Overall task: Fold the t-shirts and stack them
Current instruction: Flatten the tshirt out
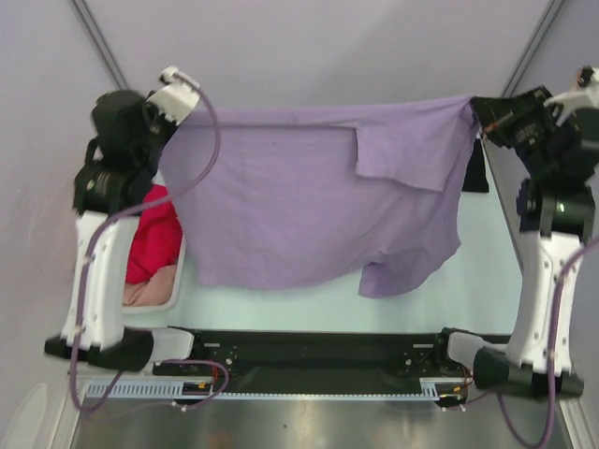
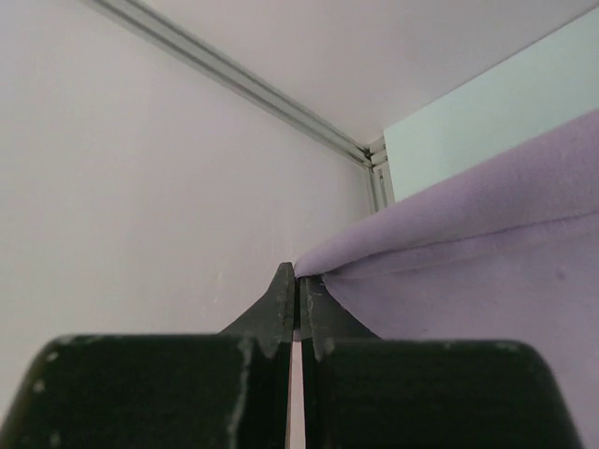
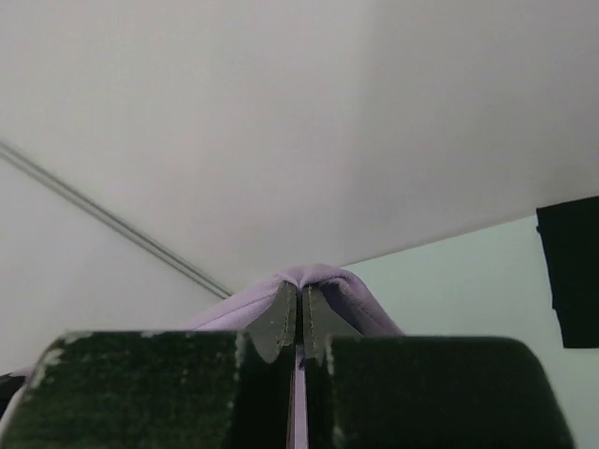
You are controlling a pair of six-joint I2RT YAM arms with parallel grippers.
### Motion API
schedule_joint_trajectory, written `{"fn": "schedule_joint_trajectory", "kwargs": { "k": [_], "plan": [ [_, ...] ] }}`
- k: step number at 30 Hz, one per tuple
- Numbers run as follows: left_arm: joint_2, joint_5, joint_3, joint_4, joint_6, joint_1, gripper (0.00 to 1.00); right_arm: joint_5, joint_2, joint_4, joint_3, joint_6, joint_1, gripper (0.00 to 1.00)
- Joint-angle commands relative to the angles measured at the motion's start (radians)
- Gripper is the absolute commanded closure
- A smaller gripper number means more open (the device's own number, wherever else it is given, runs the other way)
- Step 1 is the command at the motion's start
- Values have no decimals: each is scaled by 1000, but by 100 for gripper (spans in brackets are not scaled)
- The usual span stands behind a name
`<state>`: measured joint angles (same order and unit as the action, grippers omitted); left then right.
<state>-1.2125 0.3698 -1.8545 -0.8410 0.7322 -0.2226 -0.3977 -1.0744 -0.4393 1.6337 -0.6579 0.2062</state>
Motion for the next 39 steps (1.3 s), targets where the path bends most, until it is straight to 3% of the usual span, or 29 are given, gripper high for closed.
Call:
{"fn": "schedule_joint_trajectory", "kwargs": {
  "k": [1,5,10,13,15,17,22,25,26,28,29,33,39],
  "plan": [
    [-158,-12,-104,109,45,57,100,11,-157,169,55,-69,-10,100],
    [-346,-28,-277,141,32,95,100,37,-378,200,227,-59,-77,100],
    [-588,-8,-579,170,10,115,100,36,-737,110,694,-68,-94,100],
    [-625,20,-623,252,47,118,100,54,-881,21,962,-78,-90,100],
    [-624,29,-614,289,68,120,100,53,-895,62,982,-110,-79,100],
    [-610,24,-594,289,72,120,100,54,-857,115,895,-120,-74,100],
    [-478,-15,-295,324,70,120,100,20,-718,131,600,-49,-73,100],
    [-374,-61,-68,339,65,120,100,10,-592,119,340,6,-71,100],
    [-319,-78,-7,341,65,120,100,11,-513,122,175,15,-71,100],
    [-263,-106,196,355,72,120,100,10,-425,143,2,11,-71,100],
    [-236,-115,260,361,78,120,100,0,-345,174,-181,4,-73,100],
    [-119,-172,583,324,81,118,100,8,-193,162,-514,10,-74,100],
    [-74,-288,885,339,69,117,100,48,-116,74,-771,73,-70,100]
  ]
}}
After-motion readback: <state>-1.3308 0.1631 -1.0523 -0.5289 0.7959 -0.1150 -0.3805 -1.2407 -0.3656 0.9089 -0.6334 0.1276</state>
